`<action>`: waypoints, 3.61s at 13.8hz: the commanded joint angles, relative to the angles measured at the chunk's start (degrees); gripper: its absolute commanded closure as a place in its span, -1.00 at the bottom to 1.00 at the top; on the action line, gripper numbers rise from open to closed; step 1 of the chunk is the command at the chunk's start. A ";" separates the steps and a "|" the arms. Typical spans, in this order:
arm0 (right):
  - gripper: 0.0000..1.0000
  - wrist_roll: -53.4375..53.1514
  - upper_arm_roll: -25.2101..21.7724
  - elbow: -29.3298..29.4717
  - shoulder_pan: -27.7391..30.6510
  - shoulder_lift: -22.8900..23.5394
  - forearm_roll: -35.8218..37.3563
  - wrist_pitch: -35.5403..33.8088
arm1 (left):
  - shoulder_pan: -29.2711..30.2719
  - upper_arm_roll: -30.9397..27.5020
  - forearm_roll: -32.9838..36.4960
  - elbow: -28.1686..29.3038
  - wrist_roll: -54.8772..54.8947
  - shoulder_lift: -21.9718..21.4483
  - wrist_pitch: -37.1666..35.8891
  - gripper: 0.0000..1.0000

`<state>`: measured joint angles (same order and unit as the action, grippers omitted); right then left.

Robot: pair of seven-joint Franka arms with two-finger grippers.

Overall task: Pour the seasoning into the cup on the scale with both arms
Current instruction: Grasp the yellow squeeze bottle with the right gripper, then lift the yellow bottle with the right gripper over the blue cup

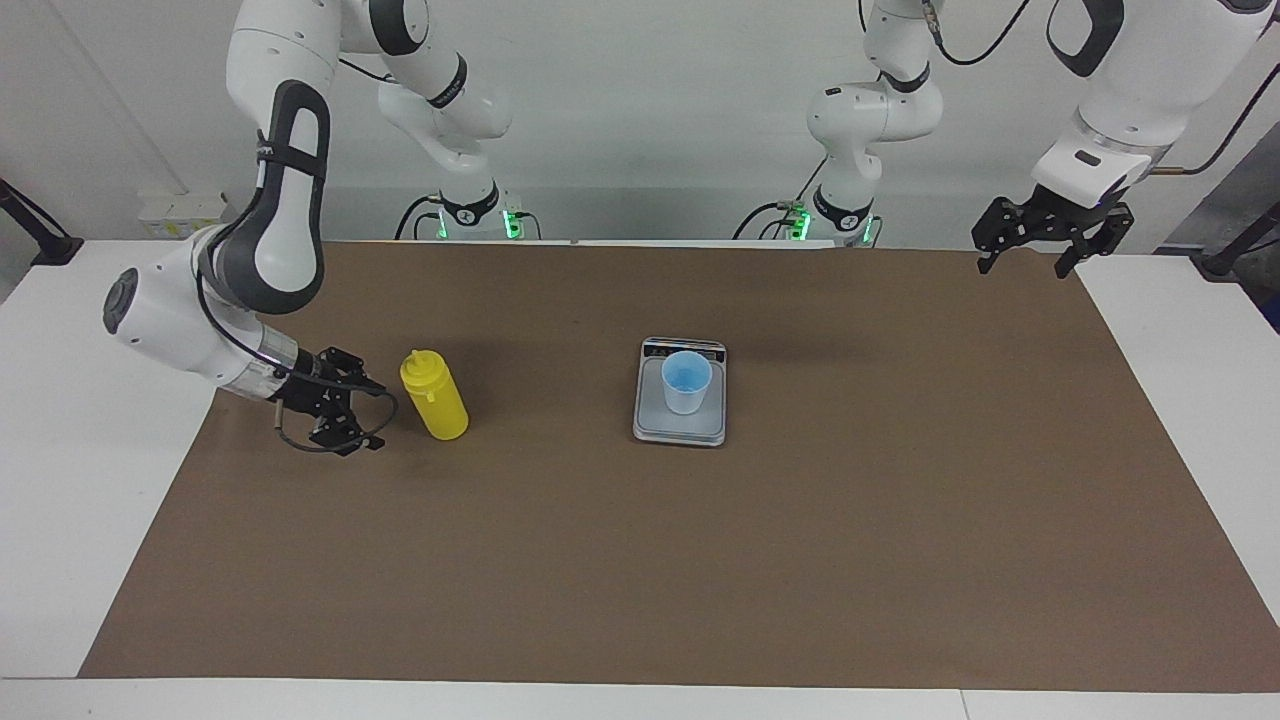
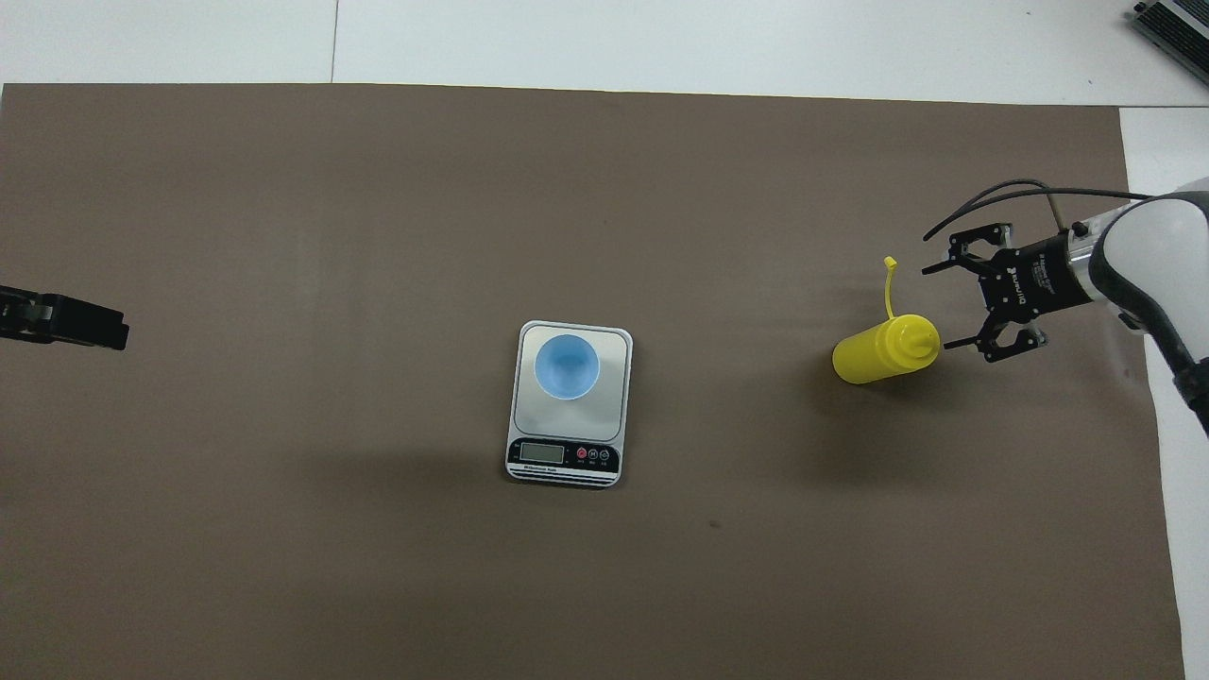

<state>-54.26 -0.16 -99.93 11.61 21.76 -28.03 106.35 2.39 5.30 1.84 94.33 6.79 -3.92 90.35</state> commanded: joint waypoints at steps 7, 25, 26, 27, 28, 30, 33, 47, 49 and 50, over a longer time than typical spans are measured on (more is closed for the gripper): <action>-1.00 0.11 0.60 -9.66 -0.71 -4.08 -8.18 -1.32 | -0.72 -0.73 -2.19 2.61 0.24 -2.14 2.03 -1.00; 1.00 -38.26 1.13 3.24 -26.79 -3.75 20.95 19.23 | -0.37 -0.47 -2.19 2.44 0.24 -2.05 1.15 -1.00; 1.00 -40.98 1.13 4.73 -28.64 -3.04 24.04 20.03 | -0.37 -0.47 -2.19 2.44 0.33 -2.14 1.15 -1.00; 1.00 -42.75 1.04 5.71 -30.31 -2.78 27.55 20.47 | -0.37 -0.56 -2.19 2.44 0.33 -2.05 1.15 -1.00; 1.00 -43.73 1.13 6.06 -32.41 -2.69 33.59 20.65 | -0.29 -0.56 -2.19 2.44 0.33 -2.05 1.15 -1.00; 1.00 -48.98 1.13 6.24 -34.36 -2.77 43.98 20.74 | -0.37 -0.47 -2.19 2.44 0.33 -2.14 1.15 -1.00; 1.00 -55.14 1.22 7.82 -36.56 -2.77 54.02 21.17 | -0.37 -0.56 -2.19 2.44 0.24 -2.14 1.15 -1.00; 1.00 -72.39 1.22 6.77 -50.80 2.32 87.00 11.51 | -0.37 -0.47 -2.19 2.44 0.33 -2.14 1.15 -1.00; 1.00 -72.83 1.31 6.51 -51.15 3.37 89.01 11.77 | -0.37 -0.56 -2.19 2.44 0.33 -2.14 1.15 -1.00; 1.00 -73.87 1.31 6.51 -51.59 4.08 91.63 11.77 | -0.37 -0.56 -2.19 2.44 0.33 -2.14 1.15 -1.00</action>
<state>-125.79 1.24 -93.68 -39.63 24.96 58.88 118.68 1.93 4.98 0.38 94.85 6.79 -4.31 90.83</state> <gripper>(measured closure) 0.436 0.000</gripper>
